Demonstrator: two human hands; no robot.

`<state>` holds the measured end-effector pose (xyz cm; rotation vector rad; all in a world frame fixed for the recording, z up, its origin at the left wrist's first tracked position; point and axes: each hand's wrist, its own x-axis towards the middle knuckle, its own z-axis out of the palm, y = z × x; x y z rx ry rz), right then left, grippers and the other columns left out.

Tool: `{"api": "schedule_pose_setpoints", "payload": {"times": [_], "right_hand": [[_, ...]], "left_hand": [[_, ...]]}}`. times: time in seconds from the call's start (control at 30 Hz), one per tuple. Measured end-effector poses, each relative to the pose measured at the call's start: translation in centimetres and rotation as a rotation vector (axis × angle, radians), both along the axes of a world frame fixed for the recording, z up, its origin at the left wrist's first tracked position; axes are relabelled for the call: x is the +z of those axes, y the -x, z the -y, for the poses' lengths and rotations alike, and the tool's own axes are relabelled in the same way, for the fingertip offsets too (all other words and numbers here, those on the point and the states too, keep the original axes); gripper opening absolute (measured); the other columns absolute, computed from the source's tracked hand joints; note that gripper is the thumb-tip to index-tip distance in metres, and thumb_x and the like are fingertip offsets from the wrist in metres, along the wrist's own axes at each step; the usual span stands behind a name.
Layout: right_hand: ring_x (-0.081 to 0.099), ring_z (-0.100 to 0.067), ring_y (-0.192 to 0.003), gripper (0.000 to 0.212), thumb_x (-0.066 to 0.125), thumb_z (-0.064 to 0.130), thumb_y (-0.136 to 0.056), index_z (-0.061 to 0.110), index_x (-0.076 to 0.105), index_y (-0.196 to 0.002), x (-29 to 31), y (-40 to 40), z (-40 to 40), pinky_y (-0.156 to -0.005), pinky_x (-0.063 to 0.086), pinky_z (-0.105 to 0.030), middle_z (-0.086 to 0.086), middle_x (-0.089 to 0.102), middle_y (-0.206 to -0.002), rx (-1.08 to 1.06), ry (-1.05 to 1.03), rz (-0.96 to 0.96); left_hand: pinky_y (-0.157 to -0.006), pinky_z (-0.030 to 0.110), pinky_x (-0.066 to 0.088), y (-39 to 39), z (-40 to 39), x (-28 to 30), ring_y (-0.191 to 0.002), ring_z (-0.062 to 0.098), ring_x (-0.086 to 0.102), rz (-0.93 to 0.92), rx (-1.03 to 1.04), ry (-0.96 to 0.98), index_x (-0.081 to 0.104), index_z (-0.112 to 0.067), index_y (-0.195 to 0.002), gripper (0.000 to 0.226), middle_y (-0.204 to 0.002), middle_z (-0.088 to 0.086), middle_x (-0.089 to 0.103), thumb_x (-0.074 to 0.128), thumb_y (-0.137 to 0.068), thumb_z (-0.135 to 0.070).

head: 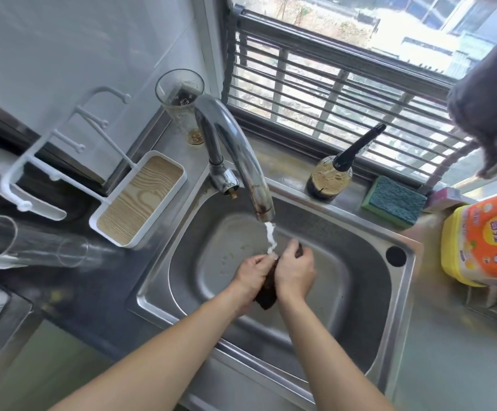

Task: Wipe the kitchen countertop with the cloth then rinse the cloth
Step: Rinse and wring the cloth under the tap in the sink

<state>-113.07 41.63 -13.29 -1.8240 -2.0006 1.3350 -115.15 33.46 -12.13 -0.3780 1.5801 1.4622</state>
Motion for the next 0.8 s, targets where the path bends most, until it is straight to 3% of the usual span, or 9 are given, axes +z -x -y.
{"api": "schedule_pose_setpoints", "payload": {"times": [0.13, 0.2, 0.27, 0.33, 0.4, 0.5, 0.6, 0.7, 0.8], "right_hand": [[0.060, -0.024, -0.077, 0.031, 0.046, 0.041, -0.098, 0.019, 0.056, -0.080, 0.8, -2.5, 4.7, -0.069, 0.039, -0.030, -0.001, 0.063, -0.076, 0.354, -0.188, -0.298], [0.057, -0.017, -0.073, 0.033, 0.044, 0.042, -0.099, 0.023, 0.059, -0.077, 1.0, -2.5, 4.8, -0.067, 0.036, -0.026, 0.002, 0.063, -0.074, 0.428, -0.192, -0.348], [0.063, -0.031, -0.081, 0.043, 0.043, 0.043, -0.101, 0.014, 0.067, -0.079, -0.1, -1.2, 2.7, -0.069, 0.039, -0.034, -0.012, 0.072, -0.082, 0.290, -0.112, -0.225], [0.065, -0.040, -0.099, 0.048, 0.040, 0.040, -0.105, 0.006, 0.073, -0.093, -0.8, 0.0, -0.3, -0.080, 0.045, -0.040, -0.023, 0.073, -0.103, 0.106, 0.058, -0.006], [0.064, -0.043, -0.103, 0.050, 0.037, 0.039, -0.104, 0.004, 0.072, -0.095, -0.9, 0.3, -1.2, -0.086, 0.045, -0.042, -0.025, 0.072, -0.106, 0.052, 0.073, 0.055], [0.060, -0.033, -0.077, 0.039, 0.041, 0.041, -0.093, 0.012, 0.058, -0.073, 1.1, -0.9, 2.3, -0.070, 0.042, -0.039, -0.010, 0.066, -0.074, 0.214, -0.103, -0.230], [0.046, -0.018, -0.061, 0.031, 0.047, 0.035, -0.092, 0.019, 0.046, -0.066, 1.7, -2.4, 4.5, -0.063, 0.037, -0.035, 0.004, 0.050, -0.061, 0.426, -0.204, -0.399], [0.063, -0.031, -0.077, 0.042, 0.044, 0.043, -0.098, 0.011, 0.064, -0.077, -0.9, -1.5, 1.3, -0.070, 0.043, -0.037, -0.011, 0.070, -0.077, 0.289, -0.043, -0.208], [0.067, -0.037, -0.101, 0.048, 0.044, 0.047, -0.102, 0.009, 0.072, -0.097, -2.3, -0.9, -1.7, -0.088, 0.049, -0.039, -0.017, 0.075, -0.101, 0.115, 0.236, 0.007]], "left_hand": [[-0.059, 0.025, 0.054, 3.0, 0.0, -1.0, -0.059, 0.020, 0.064, 0.050, 0.265, 0.201, 0.071, -0.006, -0.083, 0.014, -0.064, 0.004, 0.070, 0.070, -0.090, -0.019], [-0.065, 0.027, 0.053, 3.6, 0.4, -1.3, -0.064, 0.021, 0.066, 0.054, 0.236, 0.227, 0.073, -0.009, -0.083, 0.025, -0.073, 0.007, 0.072, 0.073, -0.089, -0.033], [-0.064, 0.024, 0.048, 2.4, 0.2, -0.7, -0.069, 0.018, 0.063, -0.039, 0.071, 0.197, 0.072, -0.011, -0.080, 0.032, -0.077, 0.005, 0.072, 0.066, -0.094, -0.039], [-0.062, 0.024, 0.044, 0.9, -0.4, -0.1, -0.068, 0.011, 0.056, -0.135, -0.059, 0.121, 0.067, -0.010, -0.079, 0.033, -0.071, 0.001, 0.066, 0.060, -0.099, -0.035], [-0.062, 0.026, 0.041, 1.1, -1.0, 0.3, -0.065, 0.012, 0.053, -0.165, -0.137, 0.149, 0.067, -0.008, -0.080, 0.039, -0.067, 0.002, 0.061, 0.053, -0.103, -0.035], [-0.073, 0.032, 0.050, 3.9, -1.0, -0.8, -0.081, 0.026, 0.067, -0.079, -0.086, 0.365, 0.073, -0.007, -0.084, 0.059, -0.082, 0.009, 0.072, 0.048, -0.097, -0.058], [-0.076, 0.041, 0.057, 4.6, -0.1, -1.5, -0.077, 0.028, 0.068, -0.012, 0.034, 0.349, 0.069, -0.012, -0.068, 0.036, -0.069, 0.006, 0.071, 0.058, -0.093, -0.036], [-0.071, 0.025, 0.052, 2.8, -0.3, -0.9, -0.080, 0.018, 0.062, -0.097, -0.156, 0.168, 0.073, -0.010, -0.090, 0.025, -0.081, 0.002, 0.069, 0.055, -0.102, -0.024], [-0.073, 0.020, 0.051, 1.9, -0.3, -1.1, -0.081, 0.014, 0.063, -0.078, -0.211, 0.022, 0.070, -0.014, -0.086, 0.032, -0.086, 0.003, 0.071, 0.051, -0.105, -0.031]]}}
